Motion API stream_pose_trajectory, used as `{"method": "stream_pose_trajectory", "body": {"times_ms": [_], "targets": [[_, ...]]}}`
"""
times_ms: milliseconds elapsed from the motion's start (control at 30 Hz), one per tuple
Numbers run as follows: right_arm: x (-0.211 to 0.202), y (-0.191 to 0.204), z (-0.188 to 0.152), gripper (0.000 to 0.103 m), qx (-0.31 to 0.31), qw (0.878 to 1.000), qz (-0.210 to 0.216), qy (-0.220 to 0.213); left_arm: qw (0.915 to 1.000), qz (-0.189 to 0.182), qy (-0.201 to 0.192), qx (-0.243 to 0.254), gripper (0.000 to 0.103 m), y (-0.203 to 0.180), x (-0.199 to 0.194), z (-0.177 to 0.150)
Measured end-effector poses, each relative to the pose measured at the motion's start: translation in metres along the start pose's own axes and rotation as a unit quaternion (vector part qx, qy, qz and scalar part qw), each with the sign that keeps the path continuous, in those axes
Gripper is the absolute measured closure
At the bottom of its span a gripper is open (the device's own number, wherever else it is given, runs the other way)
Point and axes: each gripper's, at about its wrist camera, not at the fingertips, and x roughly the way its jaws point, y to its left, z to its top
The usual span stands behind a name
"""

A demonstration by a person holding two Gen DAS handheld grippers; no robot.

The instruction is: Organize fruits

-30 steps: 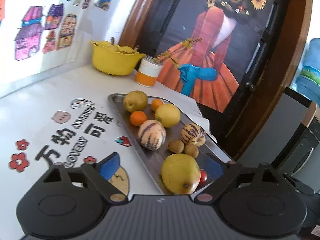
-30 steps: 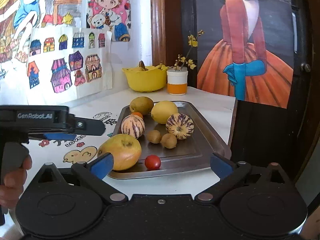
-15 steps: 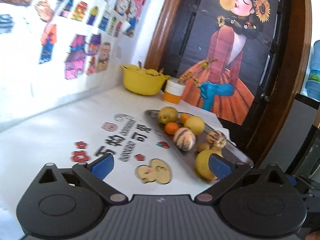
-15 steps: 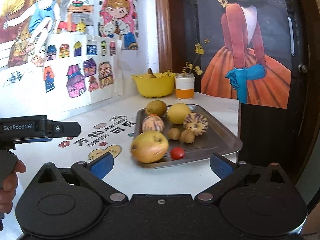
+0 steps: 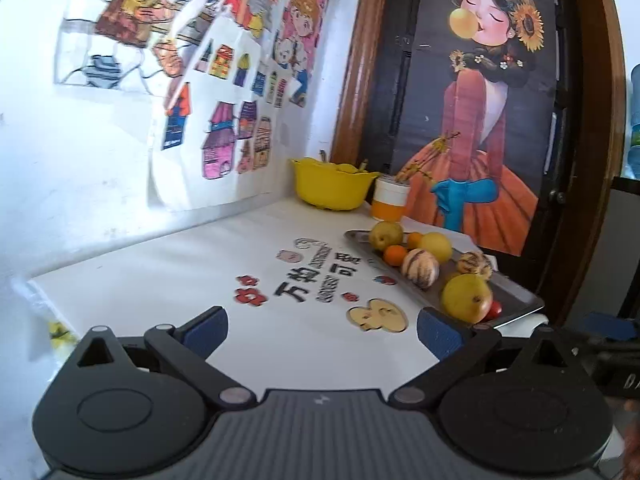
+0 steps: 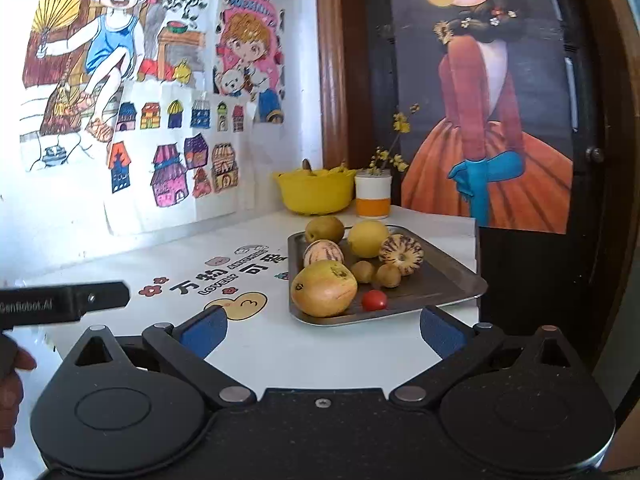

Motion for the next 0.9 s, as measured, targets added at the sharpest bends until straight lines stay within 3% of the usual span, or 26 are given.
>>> {"method": "stream_pose_trajectory", "body": {"times_ms": [267,900], "targets": [[-0.008,-0.001,-0.012,0.001,0.006,1.000,-0.007,-0.008,0.9998,0.016,0.010,-0.009,0.000,0.008,-0.007,-0.014],[-0.007,0.002,-0.016,0.001,0.002,1.000,0.008,-0.002,0.9998,0.015,0.011,0.000,0.000,0.005,-0.009,-0.016]]}}
